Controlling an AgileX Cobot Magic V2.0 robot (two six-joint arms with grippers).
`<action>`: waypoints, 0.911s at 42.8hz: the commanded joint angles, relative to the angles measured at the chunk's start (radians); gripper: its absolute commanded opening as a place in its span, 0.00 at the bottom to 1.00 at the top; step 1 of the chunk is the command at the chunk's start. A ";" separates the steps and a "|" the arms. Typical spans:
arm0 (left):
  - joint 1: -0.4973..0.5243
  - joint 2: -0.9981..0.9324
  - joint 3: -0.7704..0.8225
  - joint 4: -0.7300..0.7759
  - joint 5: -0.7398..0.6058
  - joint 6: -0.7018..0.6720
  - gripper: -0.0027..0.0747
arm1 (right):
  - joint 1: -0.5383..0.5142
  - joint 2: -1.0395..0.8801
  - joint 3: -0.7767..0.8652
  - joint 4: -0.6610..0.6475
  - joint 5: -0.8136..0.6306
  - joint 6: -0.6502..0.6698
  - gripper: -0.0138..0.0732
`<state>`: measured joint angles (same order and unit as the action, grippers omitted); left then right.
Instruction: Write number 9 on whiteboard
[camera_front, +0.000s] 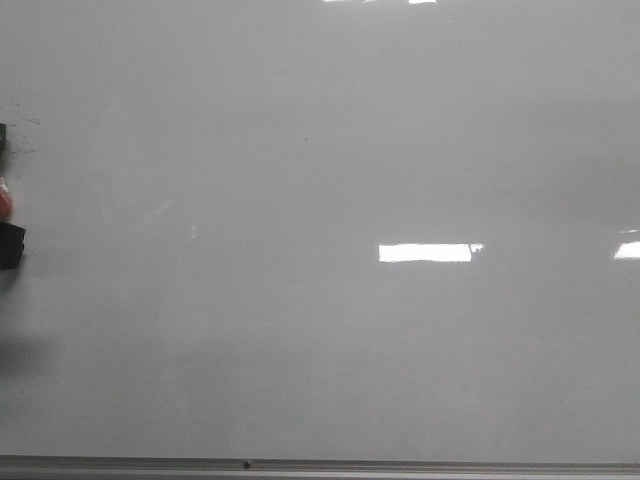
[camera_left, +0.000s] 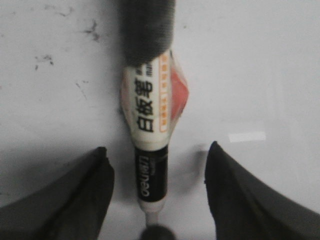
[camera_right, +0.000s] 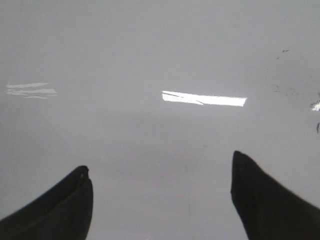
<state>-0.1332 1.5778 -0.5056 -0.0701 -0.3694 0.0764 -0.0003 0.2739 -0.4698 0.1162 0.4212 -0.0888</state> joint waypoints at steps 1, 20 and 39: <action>0.003 -0.012 -0.025 -0.009 -0.104 -0.012 0.40 | -0.005 0.017 -0.034 0.004 -0.074 -0.001 0.84; 0.003 -0.007 -0.025 -0.009 -0.110 -0.012 0.03 | -0.005 0.017 -0.034 0.004 -0.076 -0.001 0.84; -0.102 -0.211 -0.300 -0.005 0.818 -0.058 0.04 | -0.005 0.097 -0.108 0.013 0.098 -0.006 0.84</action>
<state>-0.1942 1.4369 -0.7091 -0.0704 0.2907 -0.0299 -0.0003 0.3086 -0.5064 0.1192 0.5168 -0.0888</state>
